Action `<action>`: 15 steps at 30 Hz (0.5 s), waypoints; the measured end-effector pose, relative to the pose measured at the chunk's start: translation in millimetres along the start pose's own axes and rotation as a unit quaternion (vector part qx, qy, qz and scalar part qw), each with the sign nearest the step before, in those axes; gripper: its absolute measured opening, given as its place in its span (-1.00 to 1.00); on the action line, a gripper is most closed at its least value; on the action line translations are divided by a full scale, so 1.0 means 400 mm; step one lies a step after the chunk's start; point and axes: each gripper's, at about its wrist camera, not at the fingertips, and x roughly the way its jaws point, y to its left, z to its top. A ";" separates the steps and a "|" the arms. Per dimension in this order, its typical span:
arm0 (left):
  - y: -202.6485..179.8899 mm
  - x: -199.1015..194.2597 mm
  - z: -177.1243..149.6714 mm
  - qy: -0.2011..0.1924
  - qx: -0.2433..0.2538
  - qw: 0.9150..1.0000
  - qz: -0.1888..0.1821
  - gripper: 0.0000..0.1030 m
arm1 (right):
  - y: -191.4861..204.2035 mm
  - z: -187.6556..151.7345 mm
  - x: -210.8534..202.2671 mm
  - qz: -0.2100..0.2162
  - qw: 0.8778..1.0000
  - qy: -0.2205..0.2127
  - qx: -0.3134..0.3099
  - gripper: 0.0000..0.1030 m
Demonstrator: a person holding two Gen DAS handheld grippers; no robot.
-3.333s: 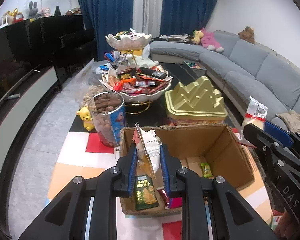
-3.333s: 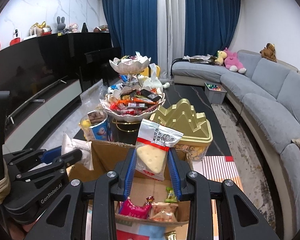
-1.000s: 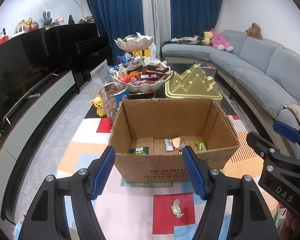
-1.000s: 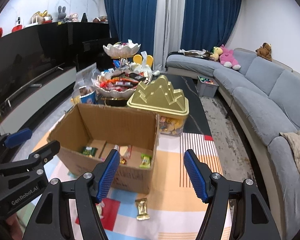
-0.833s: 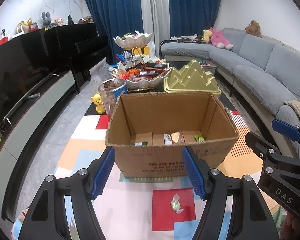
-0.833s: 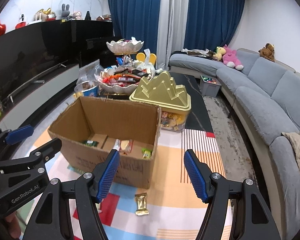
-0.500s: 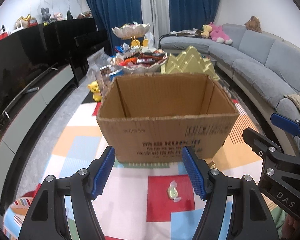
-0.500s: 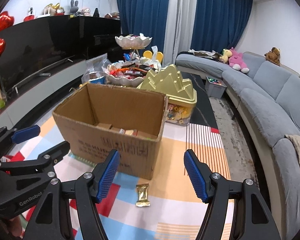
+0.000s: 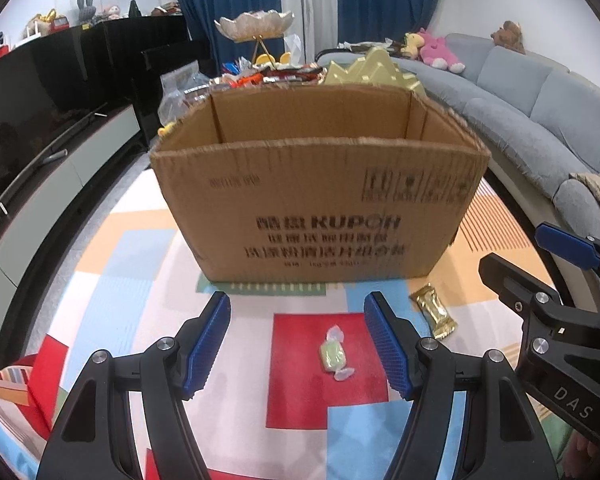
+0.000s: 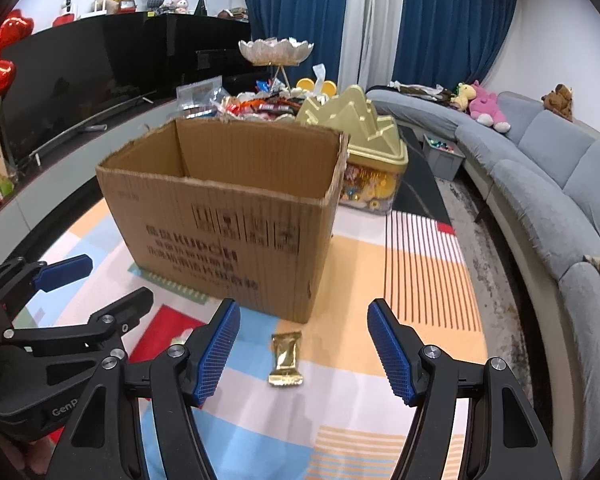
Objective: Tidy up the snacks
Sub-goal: 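Withdraw both open tools from the box toward the green sweet and gold candy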
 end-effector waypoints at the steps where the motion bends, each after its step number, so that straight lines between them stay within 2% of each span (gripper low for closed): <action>1: -0.001 0.007 -0.005 0.002 0.000 1.000 0.000 0.33 | 0.000 -0.005 0.007 0.002 1.000 0.002 0.000 0.30; 9: -0.003 0.059 -0.045 0.020 -0.003 1.000 0.001 0.32 | 0.009 -0.044 0.064 0.015 1.000 0.023 -0.007 0.28; 15: -0.016 0.084 -0.066 0.022 -0.001 1.000 -0.001 0.29 | 0.006 -0.065 0.093 0.021 0.999 0.036 -0.005 0.17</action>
